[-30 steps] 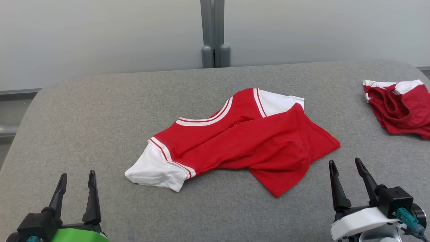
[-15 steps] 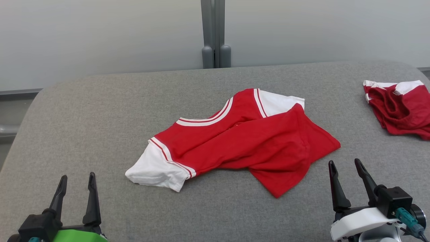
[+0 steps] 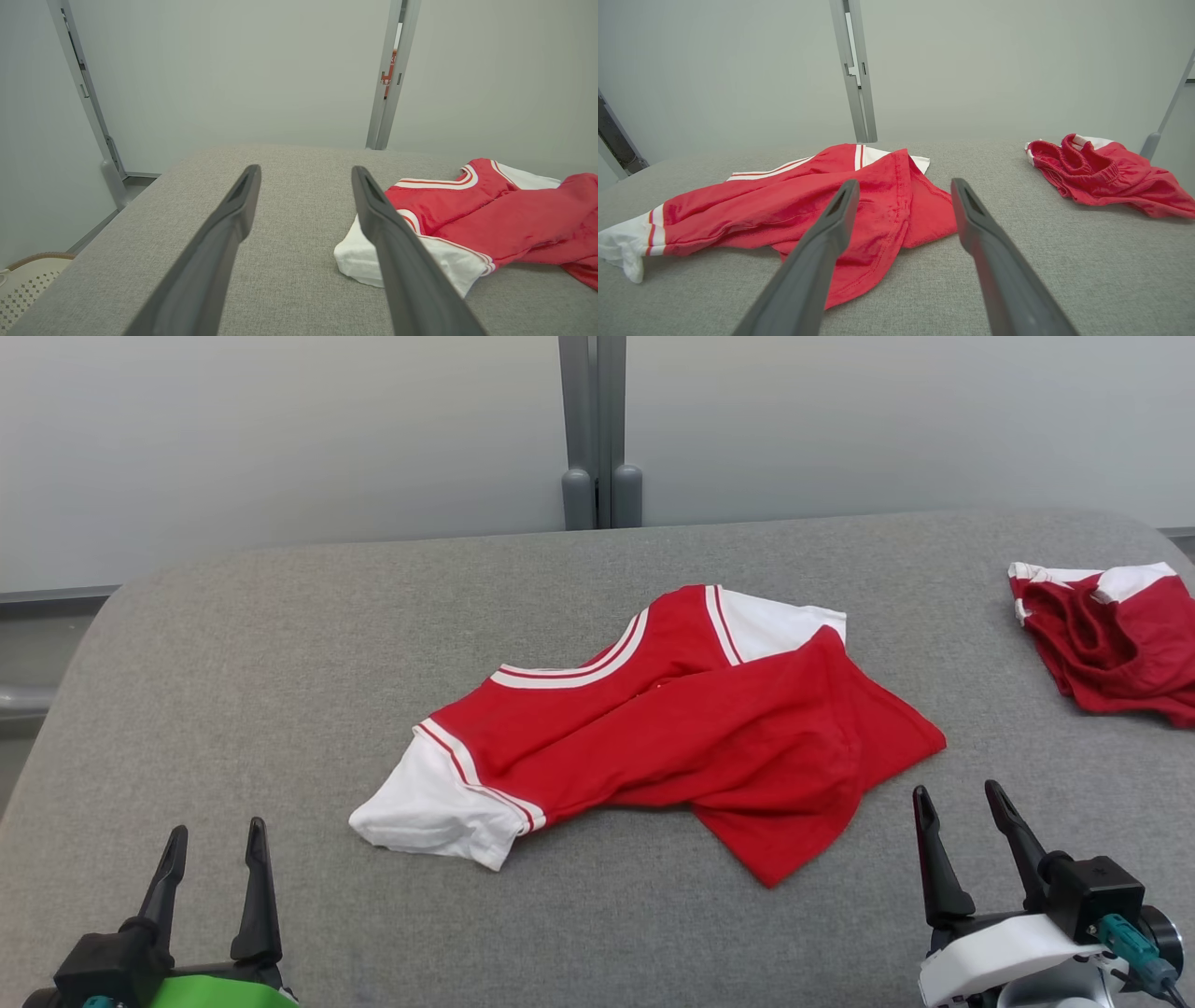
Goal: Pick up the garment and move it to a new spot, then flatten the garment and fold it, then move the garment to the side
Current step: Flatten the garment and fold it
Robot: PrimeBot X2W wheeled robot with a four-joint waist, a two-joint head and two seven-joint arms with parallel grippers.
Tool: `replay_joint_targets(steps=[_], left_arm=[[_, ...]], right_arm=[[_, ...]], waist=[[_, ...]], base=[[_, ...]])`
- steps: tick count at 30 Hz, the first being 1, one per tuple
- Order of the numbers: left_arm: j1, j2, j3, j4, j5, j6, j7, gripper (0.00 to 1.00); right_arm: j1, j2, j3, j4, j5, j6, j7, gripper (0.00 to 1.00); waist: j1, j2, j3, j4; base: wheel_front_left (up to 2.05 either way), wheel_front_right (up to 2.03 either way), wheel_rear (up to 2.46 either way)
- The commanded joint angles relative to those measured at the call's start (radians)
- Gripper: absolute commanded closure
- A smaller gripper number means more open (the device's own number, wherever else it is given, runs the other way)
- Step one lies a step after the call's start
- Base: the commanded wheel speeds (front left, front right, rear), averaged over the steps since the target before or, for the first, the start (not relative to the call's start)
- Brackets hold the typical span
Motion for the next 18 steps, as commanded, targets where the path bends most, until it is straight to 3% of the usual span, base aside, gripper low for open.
replay_joint_targets(steps=[1, 9, 18], left_arm=[[0.006, 0.000, 0.004, 0.000, 0.005, -0.003, -0.003, 0.00], [0.006, -0.007, 0.007, 0.003, 0.012, -0.006, -0.003, 0.00], [-0.038, -0.017, -0.011, 0.008, 0.024, -0.009, -0.003, 0.00]], right_arm=[[0.003, -0.002, -0.001, 0.002, 0.001, -0.001, -0.001, 0.00], [-0.012, -0.009, -0.003, 0.013, 0.003, -0.001, 0.000, 0.00], [-0.131, -0.069, 0.017, 0.081, -0.009, -0.001, 0.021, 0.00]], waist=[[0.0000, 0.0000, 0.000, 0.001], [0.0000, 0.0000, 0.007, 0.004], [0.0000, 0.0000, 0.054, 0.027]], base=[[0.00, 0.00, 0.00], [0.00, 0.00, 0.00], [0.00, 0.00, 0.00]])
